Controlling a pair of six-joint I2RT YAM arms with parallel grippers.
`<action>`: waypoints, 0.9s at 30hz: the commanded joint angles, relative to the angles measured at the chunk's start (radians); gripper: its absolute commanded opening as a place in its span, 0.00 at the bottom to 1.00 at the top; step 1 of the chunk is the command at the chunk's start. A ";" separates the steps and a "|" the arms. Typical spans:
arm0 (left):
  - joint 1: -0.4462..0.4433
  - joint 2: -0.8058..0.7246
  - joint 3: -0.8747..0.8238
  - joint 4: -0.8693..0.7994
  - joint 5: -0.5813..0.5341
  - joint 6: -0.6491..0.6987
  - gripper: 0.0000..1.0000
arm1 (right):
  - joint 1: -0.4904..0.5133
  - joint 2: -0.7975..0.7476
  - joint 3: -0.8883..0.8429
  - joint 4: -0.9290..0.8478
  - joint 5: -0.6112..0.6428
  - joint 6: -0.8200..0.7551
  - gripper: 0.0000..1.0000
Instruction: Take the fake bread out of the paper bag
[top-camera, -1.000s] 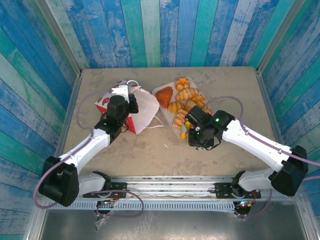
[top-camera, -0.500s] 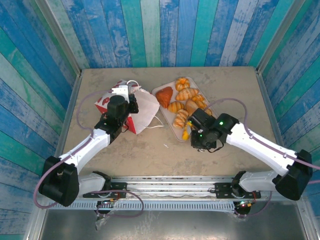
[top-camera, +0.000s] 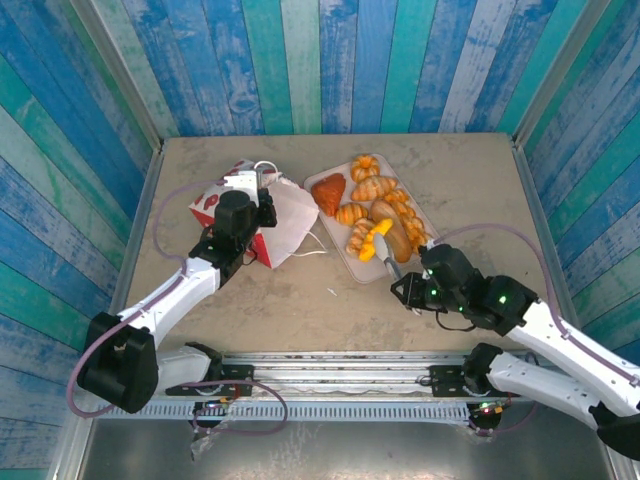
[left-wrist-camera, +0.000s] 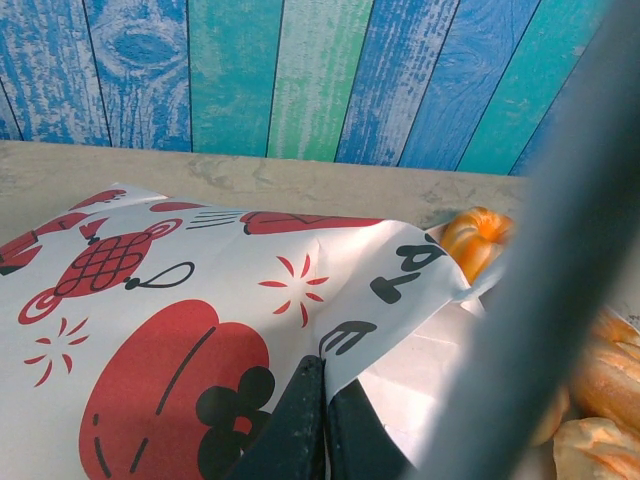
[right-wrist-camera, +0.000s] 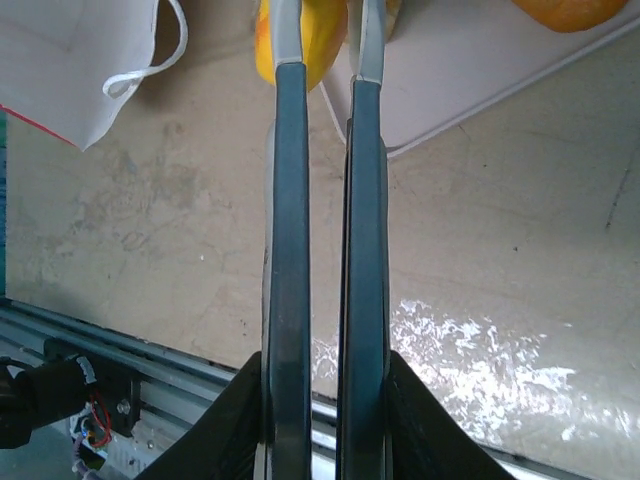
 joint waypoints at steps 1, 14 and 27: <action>-0.003 -0.023 0.006 -0.025 -0.004 0.012 0.07 | -0.012 -0.050 -0.067 0.192 -0.011 0.005 0.26; -0.003 0.000 0.015 -0.022 0.015 0.009 0.06 | -0.133 -0.054 -0.207 0.337 -0.154 -0.021 0.29; -0.003 0.006 0.021 -0.021 0.019 0.007 0.06 | -0.190 -0.099 -0.284 0.232 -0.195 0.017 0.35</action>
